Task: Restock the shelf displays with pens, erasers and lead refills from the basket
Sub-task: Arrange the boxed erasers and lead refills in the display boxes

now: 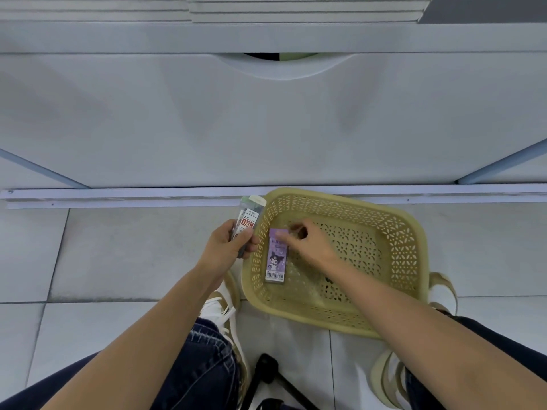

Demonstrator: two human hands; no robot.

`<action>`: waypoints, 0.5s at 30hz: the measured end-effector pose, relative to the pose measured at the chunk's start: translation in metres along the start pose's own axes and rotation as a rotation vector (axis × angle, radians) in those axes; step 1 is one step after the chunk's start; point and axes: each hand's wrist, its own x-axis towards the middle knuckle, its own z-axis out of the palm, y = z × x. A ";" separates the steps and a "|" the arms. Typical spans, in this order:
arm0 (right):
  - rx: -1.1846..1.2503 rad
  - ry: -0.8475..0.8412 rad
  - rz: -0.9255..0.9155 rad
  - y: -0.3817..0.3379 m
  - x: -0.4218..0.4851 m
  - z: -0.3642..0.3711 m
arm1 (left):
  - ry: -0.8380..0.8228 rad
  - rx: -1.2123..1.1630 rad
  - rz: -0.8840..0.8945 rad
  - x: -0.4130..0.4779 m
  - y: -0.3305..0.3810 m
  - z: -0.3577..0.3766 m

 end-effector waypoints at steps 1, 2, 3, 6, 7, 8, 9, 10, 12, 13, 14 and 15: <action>-0.113 -0.032 -0.034 -0.001 0.001 0.007 | 0.001 -0.001 0.003 0.000 0.000 0.000; -0.229 -0.050 -0.065 -0.003 0.001 0.014 | 0.002 -0.004 0.005 0.000 -0.001 0.001; -0.320 -0.044 -0.099 -0.003 0.001 0.020 | 0.004 -0.005 0.005 0.000 -0.001 0.001; -0.363 -0.004 -0.144 -0.004 0.001 0.027 | 0.008 0.003 0.006 0.001 -0.002 0.001; -0.328 -0.013 -0.135 -0.003 0.002 0.026 | 0.006 0.006 0.005 0.001 -0.002 0.000; -0.285 -0.031 -0.127 -0.003 0.003 0.022 | 0.005 0.010 0.004 0.002 -0.001 0.000; -0.243 -0.053 -0.123 -0.004 0.003 0.015 | 0.004 0.015 0.002 0.002 -0.001 0.000; -0.192 -0.079 -0.120 -0.005 0.003 0.007 | 0.006 0.021 -0.001 0.003 -0.001 0.000; -0.050 -0.144 -0.119 -0.011 0.001 -0.011 | 0.005 0.027 -0.011 0.002 0.001 0.001; 0.023 -0.178 -0.126 -0.015 0.000 -0.021 | 0.001 0.022 -0.015 0.001 0.003 0.001; 0.087 -0.205 -0.136 -0.021 -0.002 -0.030 | -0.003 0.014 -0.014 0.000 0.006 0.003; 0.140 -0.222 -0.144 -0.029 -0.005 -0.041 | -0.008 0.009 -0.008 -0.003 0.010 0.004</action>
